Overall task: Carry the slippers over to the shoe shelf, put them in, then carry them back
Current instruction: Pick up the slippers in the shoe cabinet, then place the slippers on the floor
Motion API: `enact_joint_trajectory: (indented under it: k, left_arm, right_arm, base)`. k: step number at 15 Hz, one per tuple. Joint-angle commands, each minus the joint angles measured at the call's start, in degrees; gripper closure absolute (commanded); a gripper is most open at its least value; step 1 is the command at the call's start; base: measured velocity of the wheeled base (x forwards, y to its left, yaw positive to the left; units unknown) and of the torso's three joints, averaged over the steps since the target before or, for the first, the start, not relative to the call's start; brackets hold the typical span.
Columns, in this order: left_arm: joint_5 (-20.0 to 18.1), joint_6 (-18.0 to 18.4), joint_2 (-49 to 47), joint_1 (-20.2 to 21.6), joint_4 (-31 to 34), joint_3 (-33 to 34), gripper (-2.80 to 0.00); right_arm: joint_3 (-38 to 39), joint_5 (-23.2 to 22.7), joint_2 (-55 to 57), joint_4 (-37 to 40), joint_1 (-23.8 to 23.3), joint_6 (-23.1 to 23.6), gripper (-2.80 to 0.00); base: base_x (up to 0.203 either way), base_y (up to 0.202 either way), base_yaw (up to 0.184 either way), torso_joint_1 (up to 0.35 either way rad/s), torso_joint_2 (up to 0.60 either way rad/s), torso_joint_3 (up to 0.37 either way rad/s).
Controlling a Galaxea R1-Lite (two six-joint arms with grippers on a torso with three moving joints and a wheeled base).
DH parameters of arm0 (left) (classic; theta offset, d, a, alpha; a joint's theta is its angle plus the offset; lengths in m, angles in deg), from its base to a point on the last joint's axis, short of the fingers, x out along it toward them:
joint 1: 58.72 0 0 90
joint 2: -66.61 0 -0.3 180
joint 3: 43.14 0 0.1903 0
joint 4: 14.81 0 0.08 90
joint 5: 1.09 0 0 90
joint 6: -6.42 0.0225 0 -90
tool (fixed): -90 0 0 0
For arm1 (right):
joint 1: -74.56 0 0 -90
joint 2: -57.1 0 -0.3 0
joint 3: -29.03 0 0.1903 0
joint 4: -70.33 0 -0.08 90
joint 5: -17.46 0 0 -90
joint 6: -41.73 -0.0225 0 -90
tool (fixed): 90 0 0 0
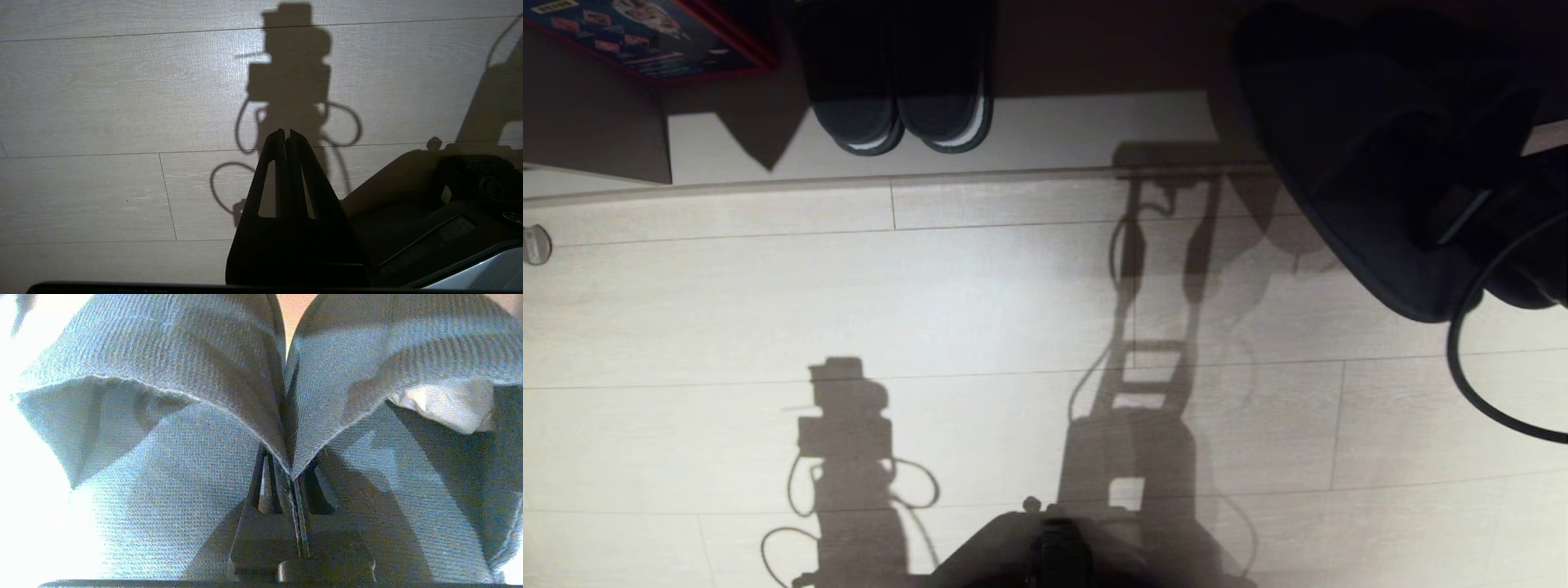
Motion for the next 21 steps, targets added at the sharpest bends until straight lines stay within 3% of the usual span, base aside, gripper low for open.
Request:
enact_joint_trajectory:
  k: [1,9,12,15,21]
  left_arm:
    - [0.0,0.0,0.0,0.0,0.0,0.1,0.00]
    - [0.0,0.0,0.0,0.0,0.0,0.1,0.00]
    - [0.0,0.1,0.0,0.0,0.0,0.1,0.00]
    - [0.0,0.0,0.1,0.0,0.0,0.1,0.00]
    - [0.0,0.0,0.1,0.0,0.0,0.1,0.00]
  right_arm:
    - [3.9,-0.1,-10.0,2.3,0.0,0.1,0.00]
    - [19.0,-0.1,-38.9,15.3,0.0,0.5,0.00]
    - [21.6,-0.3,-49.2,24.1,-0.4,0.5,0.00]
    - [24.8,-0.7,-56.0,30.1,-3.1,0.3,0.00]
    - [34.0,-2.3,-68.2,31.3,-7.2,-0.2,0.00]
  base:
    - [0.000,0.000,0.000,0.000,0.00,0.000]
    - [0.000,0.000,0.000,0.000,0.00,0.000]
    - [0.000,0.000,0.000,0.000,0.00,0.000]
    - [0.000,0.000,0.000,0.000,0.00,0.000]
    - [0.000,0.000,0.000,0.000,0.00,0.000]
